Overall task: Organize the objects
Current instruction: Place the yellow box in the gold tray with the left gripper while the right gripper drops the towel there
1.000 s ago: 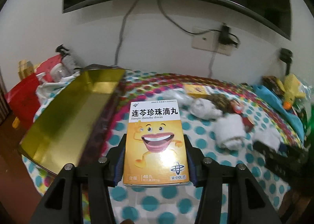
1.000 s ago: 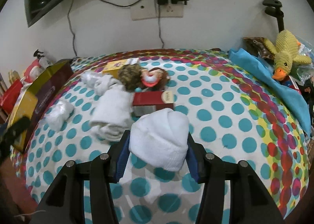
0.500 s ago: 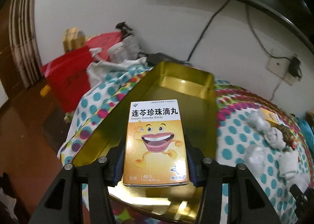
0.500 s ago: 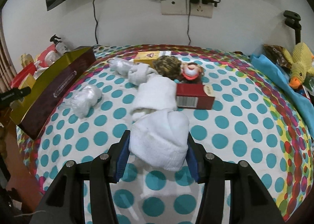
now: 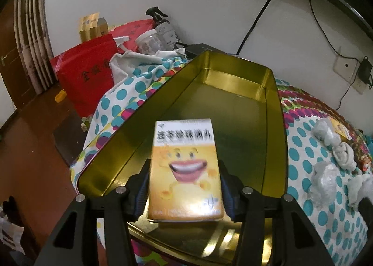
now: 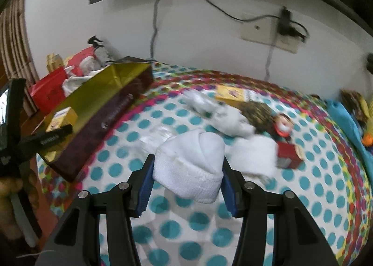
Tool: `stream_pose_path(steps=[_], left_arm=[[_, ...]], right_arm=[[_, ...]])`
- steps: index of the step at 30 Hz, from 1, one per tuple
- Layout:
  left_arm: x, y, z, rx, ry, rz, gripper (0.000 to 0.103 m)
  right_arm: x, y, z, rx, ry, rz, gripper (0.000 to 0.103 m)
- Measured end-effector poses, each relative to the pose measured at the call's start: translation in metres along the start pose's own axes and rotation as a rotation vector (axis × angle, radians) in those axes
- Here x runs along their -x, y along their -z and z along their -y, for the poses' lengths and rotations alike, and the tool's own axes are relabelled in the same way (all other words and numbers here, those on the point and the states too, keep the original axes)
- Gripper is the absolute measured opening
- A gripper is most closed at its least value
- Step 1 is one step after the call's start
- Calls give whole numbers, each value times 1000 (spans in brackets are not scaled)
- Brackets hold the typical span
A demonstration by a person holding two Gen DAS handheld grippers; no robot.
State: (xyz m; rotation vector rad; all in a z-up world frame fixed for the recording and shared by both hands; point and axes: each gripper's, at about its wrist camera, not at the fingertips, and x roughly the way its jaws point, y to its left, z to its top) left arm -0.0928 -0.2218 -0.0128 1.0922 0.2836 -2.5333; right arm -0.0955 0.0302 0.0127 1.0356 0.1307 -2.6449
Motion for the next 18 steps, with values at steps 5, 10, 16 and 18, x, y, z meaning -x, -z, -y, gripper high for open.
stream_pose_path(steps=[5,10,16,18], left_arm=[[11,-7,-10,35,17,52,83],[20,-18,-26,43,-28,87,83],[26,-26,-46,62,-39,99,83],[26,-28,-51,65,-56,103,83]], right_arm=[[-8,-20,-35,56,-23,17,49],[-15,-44,-76,120,-62,40,49],[-35,-61,-125,193,-98,42,49],[-44,-65,-135,200,-110,27,49]])
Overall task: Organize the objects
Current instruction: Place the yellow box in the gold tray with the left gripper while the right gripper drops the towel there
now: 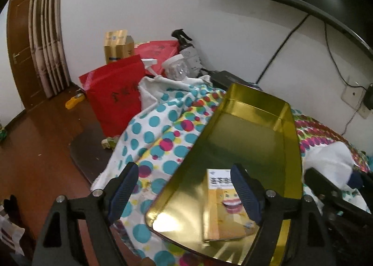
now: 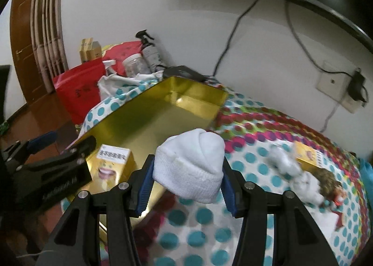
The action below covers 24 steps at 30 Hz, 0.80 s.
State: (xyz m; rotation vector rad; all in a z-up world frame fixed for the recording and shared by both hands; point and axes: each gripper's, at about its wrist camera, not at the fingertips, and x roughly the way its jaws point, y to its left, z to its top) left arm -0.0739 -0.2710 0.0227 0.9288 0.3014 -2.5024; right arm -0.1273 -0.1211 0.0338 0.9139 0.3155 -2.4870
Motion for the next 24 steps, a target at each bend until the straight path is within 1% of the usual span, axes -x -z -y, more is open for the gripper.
stream_pose_path(steps=[4,6,9,12,21,24], left_arm=[[-4,-1,-7,21,-25,-9,83],[-10,-2,-15,43,-17,-22,83],[-13,0,-19,52,-19,-35,83],[-15,0,-21,59,-17,-41,83],[-17,1,-22,61,-29,-45,83],[-18,0,-24,70,-26,-46,83]], right_arm=[[-18,-12,-18,21,-9,-14,49],[-27,-17,-23,25,-1,-24,49],[-39,-23,-24,15,-13,-37,49],[-47,-25,-30,35,-5,-43,49],[-69,-27,-34,34,-8,-76,50],[-75,-26,-34,24,-12,-99,52]])
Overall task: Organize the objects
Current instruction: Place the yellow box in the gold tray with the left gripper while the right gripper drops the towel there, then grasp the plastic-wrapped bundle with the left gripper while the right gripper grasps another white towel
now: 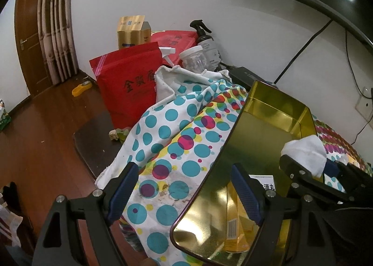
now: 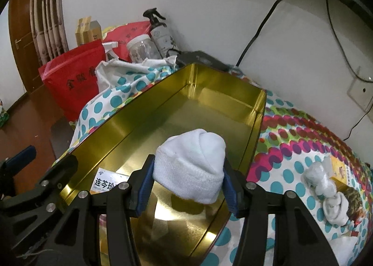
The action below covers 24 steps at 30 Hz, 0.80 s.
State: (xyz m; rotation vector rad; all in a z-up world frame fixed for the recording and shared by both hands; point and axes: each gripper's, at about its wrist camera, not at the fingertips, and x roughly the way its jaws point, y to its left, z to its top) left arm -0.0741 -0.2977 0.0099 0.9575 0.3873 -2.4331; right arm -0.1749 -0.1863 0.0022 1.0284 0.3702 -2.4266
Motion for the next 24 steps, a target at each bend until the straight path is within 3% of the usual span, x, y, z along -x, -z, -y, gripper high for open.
stream_pose_path(steps=[1,3,5,12,15,19,24], left_arm=[[0,0,0,2,0,1,83],[1,-1,-1,8,-4,7,83],[1,-2,-2,14,-1,6,83],[3,-3,0,9,-13,22,83],[7,-3,1,9,-17,28,83],[23,-5,9,-2,59,91,83],[37,5,43,-96,205,126,83]], right_arm=[[0,1,0,-2,3,1,54],[4,0,1,0,40,24,73],[11,0,5,3,66,52,82],[44,8,42,-80,92,115,92],[55,14,62,-141,54,144,94],[61,17,80,-123,159,105,94],[98,73,151,-191,301,132,101]])
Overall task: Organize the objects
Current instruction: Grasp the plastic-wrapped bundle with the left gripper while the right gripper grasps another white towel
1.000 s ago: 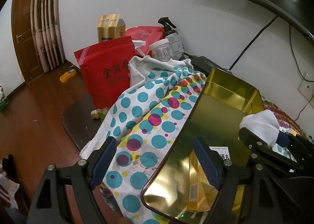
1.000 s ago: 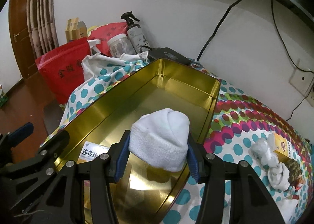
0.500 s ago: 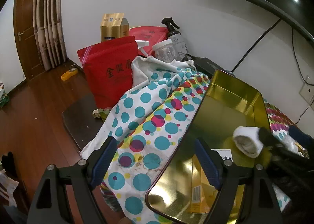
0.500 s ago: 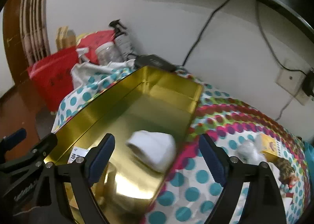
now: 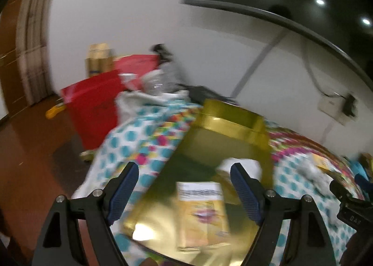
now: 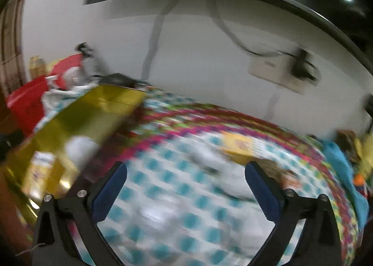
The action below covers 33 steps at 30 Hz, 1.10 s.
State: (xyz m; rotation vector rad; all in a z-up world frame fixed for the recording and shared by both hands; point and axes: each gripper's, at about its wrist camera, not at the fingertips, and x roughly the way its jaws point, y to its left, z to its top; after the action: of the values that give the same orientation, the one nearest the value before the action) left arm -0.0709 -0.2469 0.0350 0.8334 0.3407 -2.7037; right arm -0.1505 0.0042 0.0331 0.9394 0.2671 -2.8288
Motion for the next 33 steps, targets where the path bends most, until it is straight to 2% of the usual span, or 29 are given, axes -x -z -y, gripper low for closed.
stream_pose_path(steps=[5,8,10,11,12,14,17,19,21,23,26,27,28,33], left_arm=[[10,17,59,-121,172,3,83],[4,45,104,-233,254,-65,83],[-1,60,124,-292,233,-71,83],[0,65,132,-330,207,-45,83],[-4,67,142,-356,227,-70,83],[-6,66,149,-338,235,-128,83],[6,69,175,-425,227,-72,83],[-10,72,195,-469,232,-128,83],[-32,76,206,-474,209,-173,83],[-50,77,209,-455,222,-215,83],[-78,79,209,-395,229,-338,85],[-78,76,207,-377,223,-318,85],[-81,76,205,-369,182,-325,86],[-82,75,202,-354,159,-323,86]], right_arm=[[2,50,86,-109,109,-49,102],[2,77,123,-162,121,-79,102],[2,88,137,-188,104,-90,102],[3,92,142,-193,97,-95,102],[4,96,145,-191,96,-92,102],[4,100,145,-184,78,-103,102],[4,101,140,-159,52,-105,102],[4,100,135,-146,41,-107,102],[2,100,129,-144,22,-113,102],[-2,101,125,-143,1,-134,101],[-3,102,124,-137,14,-143,102],[-3,102,124,-137,4,-142,102],[-3,103,124,-138,-3,-144,102],[-6,99,117,-110,-6,-152,102]])
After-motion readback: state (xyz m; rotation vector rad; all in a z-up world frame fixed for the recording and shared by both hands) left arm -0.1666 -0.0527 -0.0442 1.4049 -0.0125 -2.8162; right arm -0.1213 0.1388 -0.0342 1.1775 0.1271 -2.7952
